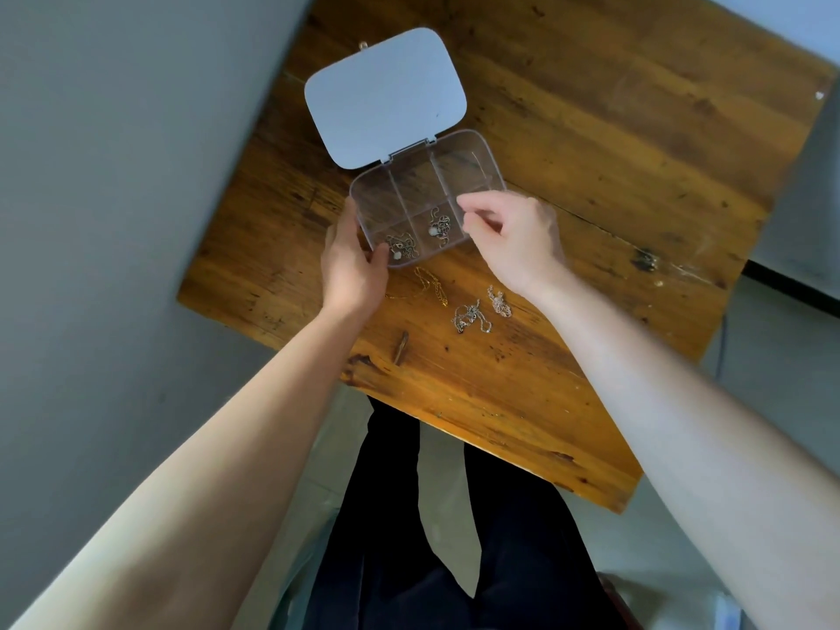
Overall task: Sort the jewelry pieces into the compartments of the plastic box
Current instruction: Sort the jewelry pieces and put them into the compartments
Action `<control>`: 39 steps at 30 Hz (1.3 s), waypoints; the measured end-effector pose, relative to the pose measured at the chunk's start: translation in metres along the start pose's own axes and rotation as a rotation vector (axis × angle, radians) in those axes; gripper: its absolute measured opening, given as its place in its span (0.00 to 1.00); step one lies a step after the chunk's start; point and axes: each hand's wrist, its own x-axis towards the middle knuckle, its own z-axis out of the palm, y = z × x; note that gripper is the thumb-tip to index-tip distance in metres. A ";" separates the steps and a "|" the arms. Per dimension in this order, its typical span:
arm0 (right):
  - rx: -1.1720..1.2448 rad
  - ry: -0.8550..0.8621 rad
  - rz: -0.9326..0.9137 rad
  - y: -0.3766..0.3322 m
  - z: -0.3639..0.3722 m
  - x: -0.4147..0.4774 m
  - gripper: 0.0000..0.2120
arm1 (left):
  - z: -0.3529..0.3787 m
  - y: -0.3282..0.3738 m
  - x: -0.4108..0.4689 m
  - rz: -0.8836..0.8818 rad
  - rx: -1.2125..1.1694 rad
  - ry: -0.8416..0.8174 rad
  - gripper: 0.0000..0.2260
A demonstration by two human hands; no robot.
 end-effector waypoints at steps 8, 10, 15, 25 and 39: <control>-0.282 -0.144 0.033 0.067 -0.011 -0.045 0.15 | 0.008 -0.010 -0.013 0.015 -0.072 0.087 0.26; -0.359 -0.220 -0.043 0.076 -0.008 -0.056 0.22 | 0.014 -0.017 -0.027 -0.005 -0.075 0.157 0.25; -0.444 -0.204 -0.163 0.087 0.000 -0.069 0.17 | 0.035 -0.028 -0.075 0.015 -0.030 0.197 0.17; -0.355 -0.090 -0.050 0.092 0.006 -0.074 0.11 | 0.079 -0.022 -0.100 0.372 0.411 -0.138 0.28; -0.308 -0.040 -0.044 0.095 0.009 -0.092 0.13 | 0.091 -0.013 -0.081 0.413 0.520 -0.226 0.08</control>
